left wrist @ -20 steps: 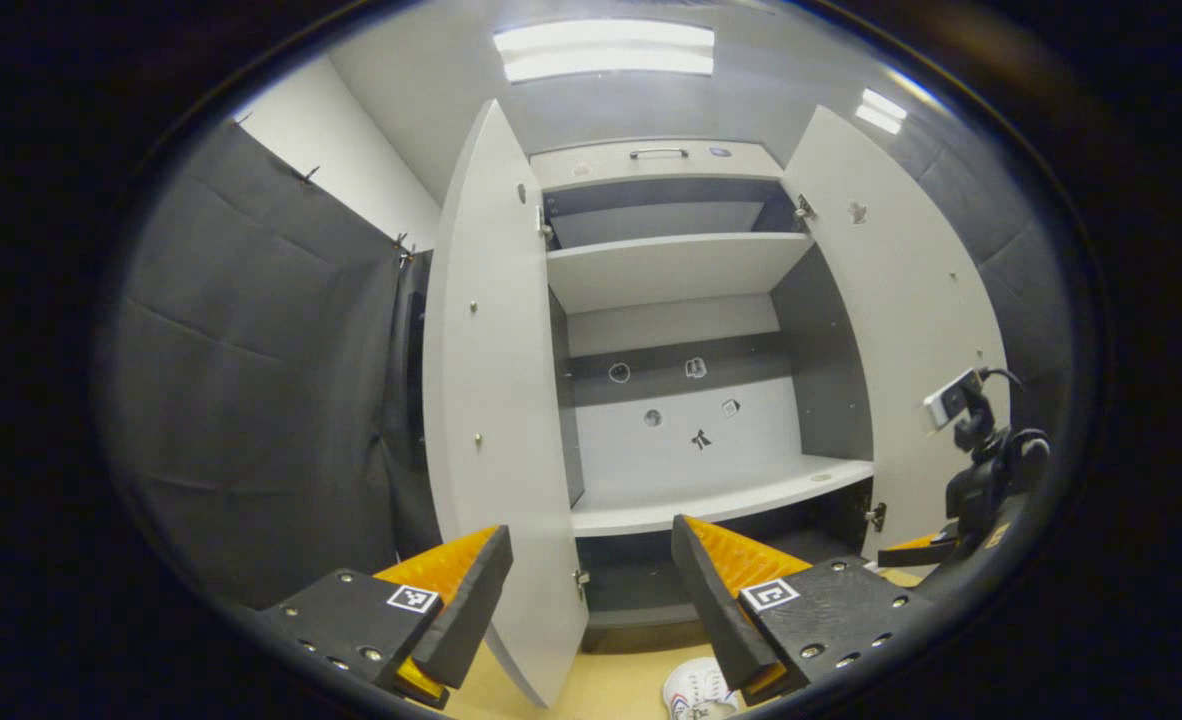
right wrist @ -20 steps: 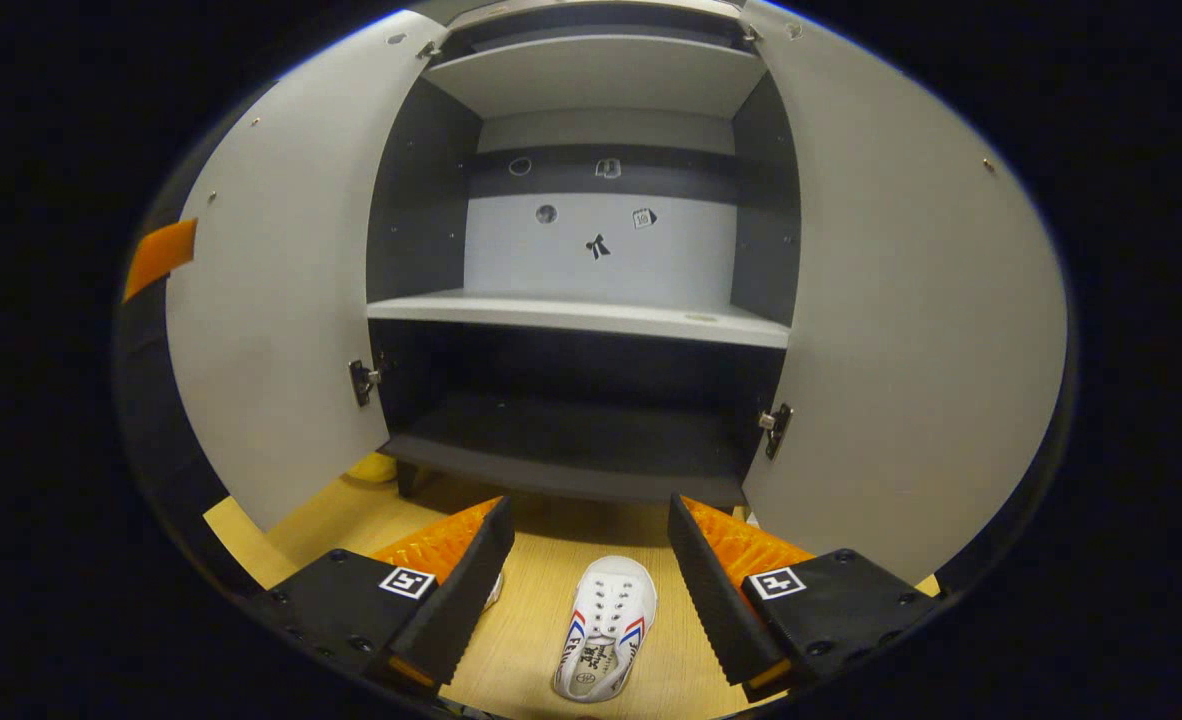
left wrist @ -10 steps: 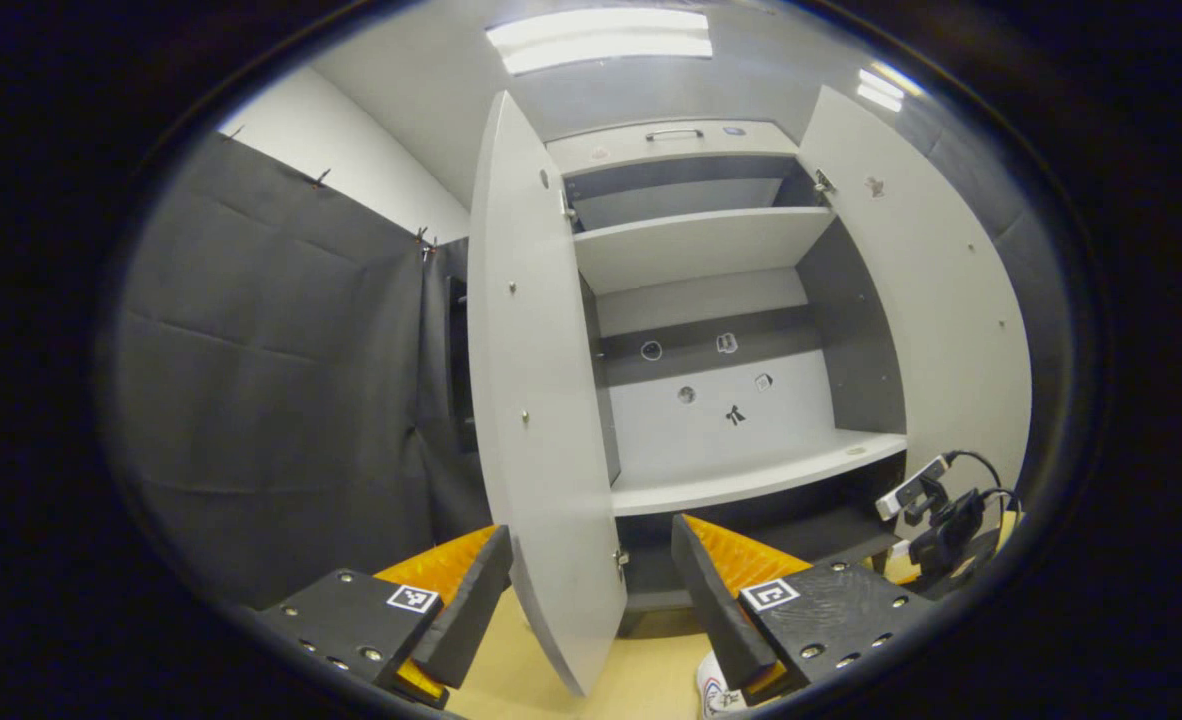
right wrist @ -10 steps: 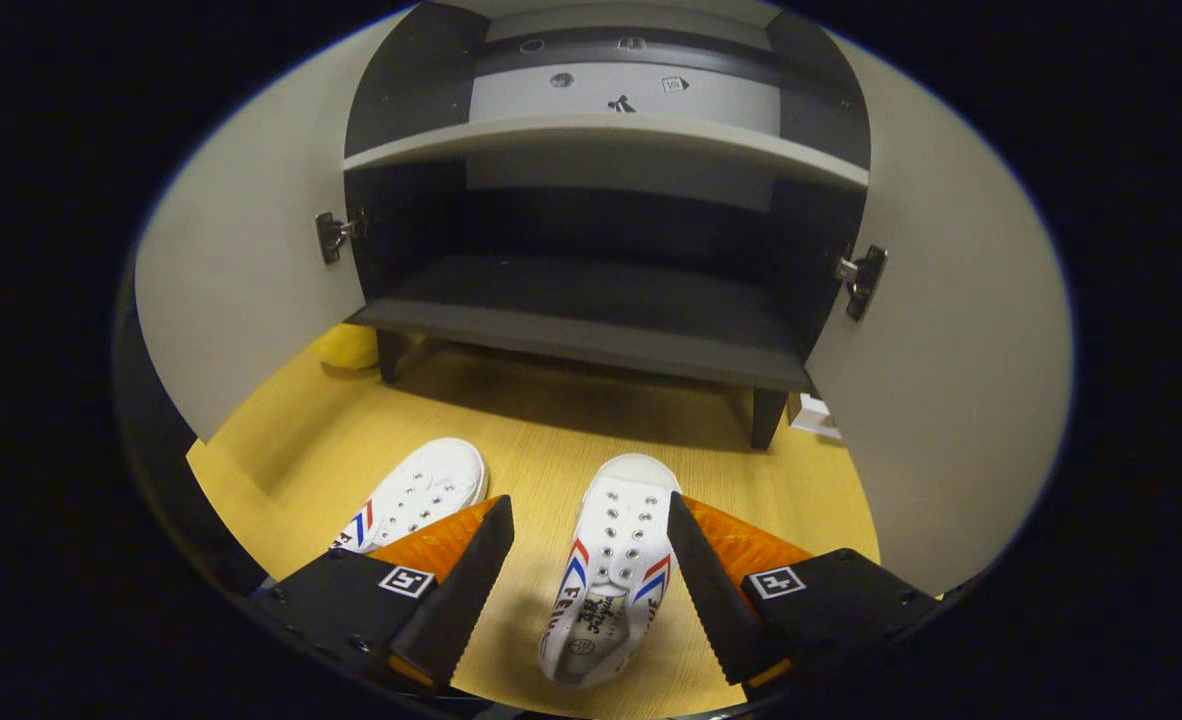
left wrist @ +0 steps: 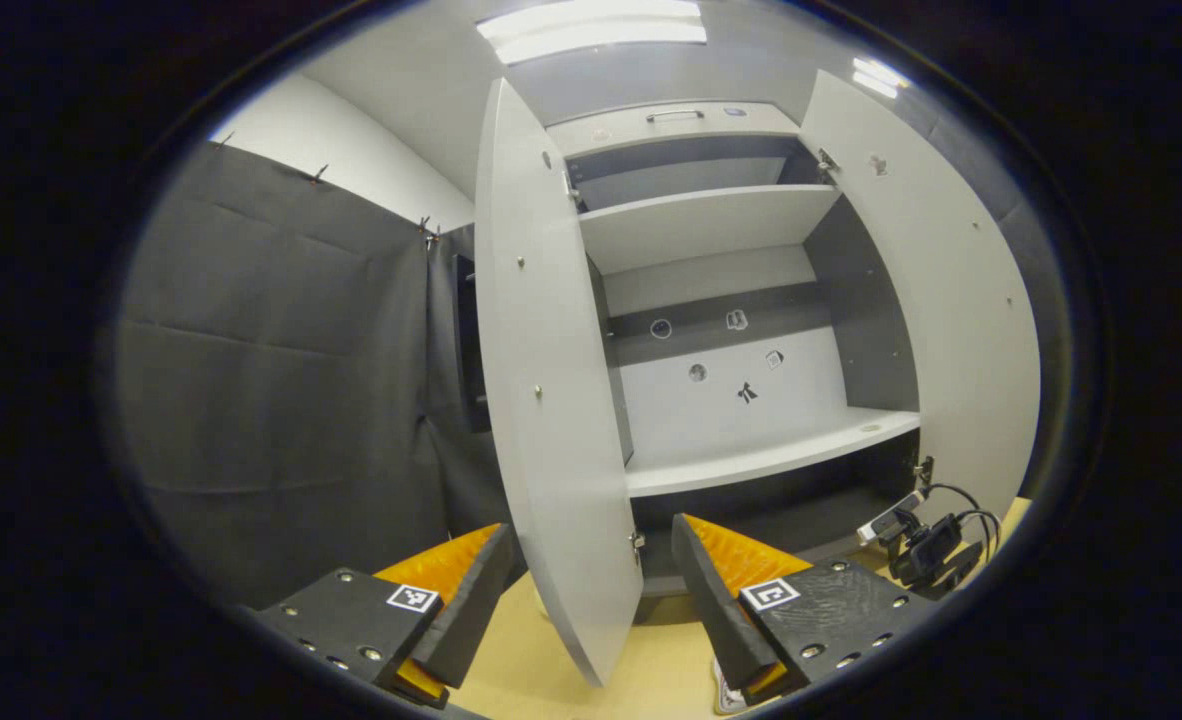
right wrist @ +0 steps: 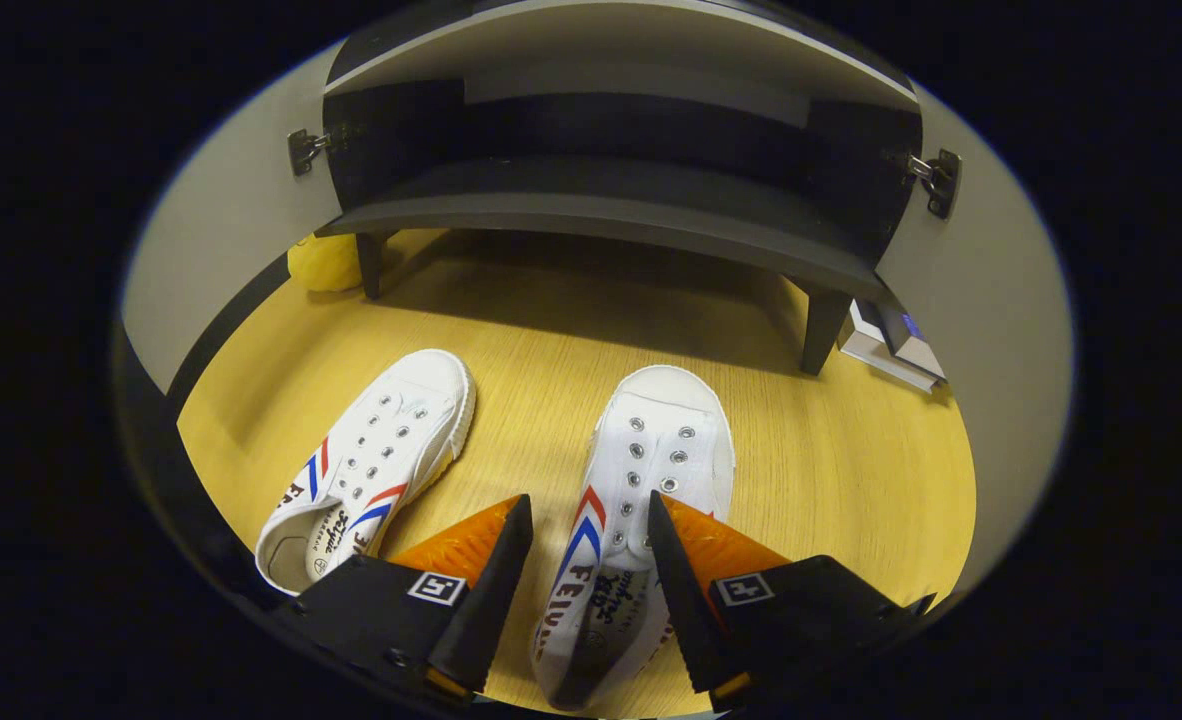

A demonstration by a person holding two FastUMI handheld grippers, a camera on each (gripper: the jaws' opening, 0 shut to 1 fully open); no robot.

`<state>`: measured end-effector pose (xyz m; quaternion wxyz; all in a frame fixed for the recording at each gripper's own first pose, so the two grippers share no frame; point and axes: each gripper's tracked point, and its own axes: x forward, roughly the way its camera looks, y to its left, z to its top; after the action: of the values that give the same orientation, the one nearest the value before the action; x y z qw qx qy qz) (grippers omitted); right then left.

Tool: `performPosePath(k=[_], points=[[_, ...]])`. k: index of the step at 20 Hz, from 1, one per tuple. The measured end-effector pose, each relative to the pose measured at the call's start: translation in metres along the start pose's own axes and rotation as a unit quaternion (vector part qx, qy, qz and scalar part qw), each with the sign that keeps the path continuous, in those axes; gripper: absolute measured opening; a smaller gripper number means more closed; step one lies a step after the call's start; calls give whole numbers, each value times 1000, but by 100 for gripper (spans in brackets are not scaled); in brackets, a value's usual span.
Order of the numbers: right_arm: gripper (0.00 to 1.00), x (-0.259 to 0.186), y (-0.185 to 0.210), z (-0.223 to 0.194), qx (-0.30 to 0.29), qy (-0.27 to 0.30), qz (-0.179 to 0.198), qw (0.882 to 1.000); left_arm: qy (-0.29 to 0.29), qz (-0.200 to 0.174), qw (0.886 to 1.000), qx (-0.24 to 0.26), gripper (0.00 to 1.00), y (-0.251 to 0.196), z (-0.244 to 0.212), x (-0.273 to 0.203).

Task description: Grab one shoe with the right hand and put it into the shoe cabinet, grab the other shoe with the left hand and put it into the shoe cabinet; then close the right door with the right hand and the left door with the left hand.

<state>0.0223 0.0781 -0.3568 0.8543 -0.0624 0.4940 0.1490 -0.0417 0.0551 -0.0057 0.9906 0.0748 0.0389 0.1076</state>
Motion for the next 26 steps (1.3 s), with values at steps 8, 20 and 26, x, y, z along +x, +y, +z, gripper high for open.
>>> performPosePath(k=[8,20,26], points=[[13,4,-9,1,-34,4,-55,998,-7,-9,1000,4,93,-6,4,-1],[1,-74,-23,55,50,-117,-19,992,-19,-55,998,0,94,-34,9,-1],[1,-158,-30,121,66,-212,-3,975,-24,-78,997,-9,93,-48,8,9]])
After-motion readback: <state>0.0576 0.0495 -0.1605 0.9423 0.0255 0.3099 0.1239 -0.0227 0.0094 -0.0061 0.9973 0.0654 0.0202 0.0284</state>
